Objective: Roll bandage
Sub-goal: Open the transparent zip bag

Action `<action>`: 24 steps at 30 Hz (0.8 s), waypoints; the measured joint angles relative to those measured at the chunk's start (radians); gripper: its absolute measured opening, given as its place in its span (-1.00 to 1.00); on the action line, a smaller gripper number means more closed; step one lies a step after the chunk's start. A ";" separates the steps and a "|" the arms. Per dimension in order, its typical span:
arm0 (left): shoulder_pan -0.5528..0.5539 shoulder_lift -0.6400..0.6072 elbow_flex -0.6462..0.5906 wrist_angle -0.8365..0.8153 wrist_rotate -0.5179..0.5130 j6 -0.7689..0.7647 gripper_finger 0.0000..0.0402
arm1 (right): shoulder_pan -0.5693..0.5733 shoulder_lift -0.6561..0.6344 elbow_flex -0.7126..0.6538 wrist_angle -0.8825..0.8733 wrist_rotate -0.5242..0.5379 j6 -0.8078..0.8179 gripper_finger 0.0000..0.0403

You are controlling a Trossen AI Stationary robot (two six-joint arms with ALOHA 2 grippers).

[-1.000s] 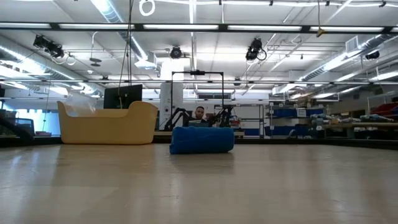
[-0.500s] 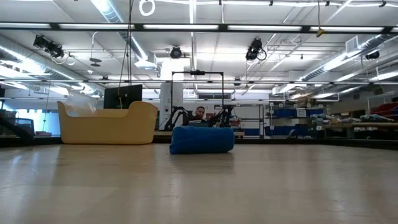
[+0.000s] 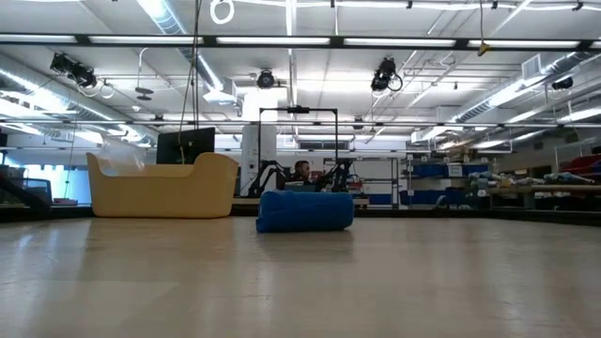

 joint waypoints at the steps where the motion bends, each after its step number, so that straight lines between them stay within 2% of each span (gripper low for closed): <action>1: -0.003 0.000 0.000 0.011 0.000 0.013 -0.90 | 0.000 0.000 0.000 -0.001 0.000 0.000 -1.00; 4: -0.013 0.000 0.000 0.022 -0.001 0.051 -0.95 | 0.000 0.006 0.000 -0.023 0.018 0.008 -1.00; 7: -0.016 0.000 0.000 -0.004 -0.032 0.055 -0.97 | 0.001 0.014 0.000 -0.096 0.097 0.070 -0.97; 11: -0.016 -0.003 0.000 -0.107 -0.166 0.051 -0.98 | 0.002 0.013 0.000 -0.286 0.291 0.238 -0.83; 13: -0.016 -0.003 0.000 -0.167 -0.234 0.030 -0.98 | 0.008 0.013 0.000 -0.361 0.310 0.311 -0.76; 16: -0.016 -0.009 0.000 -0.279 -0.262 -0.056 -0.99 | 0.014 0.013 0.000 -0.425 0.246 0.407 -0.72; 20: -0.013 -0.026 0.000 -0.444 -0.189 -0.227 -0.99 | -0.012 0.010 0.000 -0.547 0.099 0.577 -0.77; 22: 0.001 -0.034 0.000 -0.521 -0.155 -0.308 -0.99 | -0.045 0.009 0.000 -0.647 -0.058 0.688 -0.81; 24: 0.029 -0.050 -0.001 -0.615 -0.097 -0.413 -0.99 | -0.093 0.011 0.000 -0.742 -0.258 0.800 -0.85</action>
